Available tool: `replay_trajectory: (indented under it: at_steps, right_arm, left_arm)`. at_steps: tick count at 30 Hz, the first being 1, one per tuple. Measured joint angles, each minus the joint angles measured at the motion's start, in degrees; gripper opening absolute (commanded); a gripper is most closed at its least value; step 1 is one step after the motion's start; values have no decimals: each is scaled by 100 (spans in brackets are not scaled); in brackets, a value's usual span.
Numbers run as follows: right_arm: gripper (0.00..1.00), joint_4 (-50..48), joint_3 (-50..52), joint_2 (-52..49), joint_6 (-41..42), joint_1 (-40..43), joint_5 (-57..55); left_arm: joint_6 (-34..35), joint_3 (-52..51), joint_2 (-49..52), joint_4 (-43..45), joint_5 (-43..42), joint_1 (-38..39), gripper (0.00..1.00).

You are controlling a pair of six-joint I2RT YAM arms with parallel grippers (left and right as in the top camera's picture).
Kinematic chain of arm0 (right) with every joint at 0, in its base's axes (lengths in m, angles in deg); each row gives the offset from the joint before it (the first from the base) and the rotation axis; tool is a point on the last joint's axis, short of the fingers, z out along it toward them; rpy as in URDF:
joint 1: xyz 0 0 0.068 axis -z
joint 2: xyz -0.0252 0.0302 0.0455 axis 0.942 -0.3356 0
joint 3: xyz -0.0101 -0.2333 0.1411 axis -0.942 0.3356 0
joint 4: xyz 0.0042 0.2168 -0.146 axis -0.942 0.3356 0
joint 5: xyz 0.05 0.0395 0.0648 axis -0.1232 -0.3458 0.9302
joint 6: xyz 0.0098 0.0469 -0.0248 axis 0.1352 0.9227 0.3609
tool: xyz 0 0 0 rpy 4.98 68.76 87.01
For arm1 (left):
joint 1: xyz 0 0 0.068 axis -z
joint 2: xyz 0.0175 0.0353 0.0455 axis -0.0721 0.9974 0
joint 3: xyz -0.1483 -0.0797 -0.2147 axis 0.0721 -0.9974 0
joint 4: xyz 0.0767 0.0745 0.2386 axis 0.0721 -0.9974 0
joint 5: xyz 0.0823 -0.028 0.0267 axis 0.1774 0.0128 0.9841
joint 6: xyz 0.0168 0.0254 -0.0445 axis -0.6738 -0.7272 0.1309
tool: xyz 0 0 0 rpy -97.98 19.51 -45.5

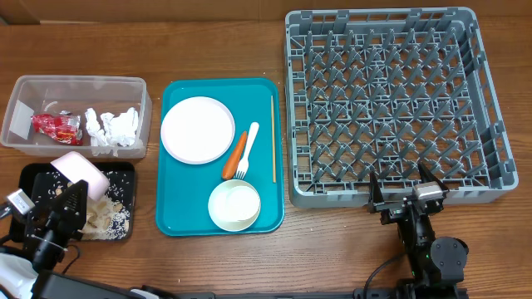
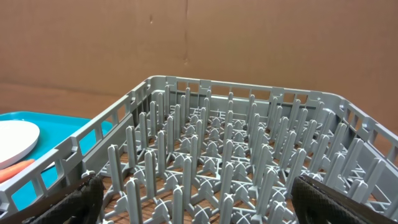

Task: Sort waste into correct bins and load items into the dishwasher rack
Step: 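Tip the pink bowl to pour the rice onto the black tray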

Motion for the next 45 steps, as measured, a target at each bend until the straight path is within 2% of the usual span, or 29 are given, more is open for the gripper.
replay_trajectory:
  at_steps: [5,15,28,34,45]
  right_arm:
    - [100,-2,0,0,0,0,2]
    - [100,0,0,0,0,0,2]
    - [100,2,0,0,0,0,2]
    - [100,0,0,0,2,0,0]
    - [100,-2,0,0,0,0,0]
  left_arm:
    - [-68,-2,0,210,26,0,4]
    - [-57,-2,0,-337,-155,0,4]
    - [-48,-7,0,55,-142,0,4]
    - [306,-7,0,483,-192,0,4]
    - [898,-7,0,544,-343,0,4]
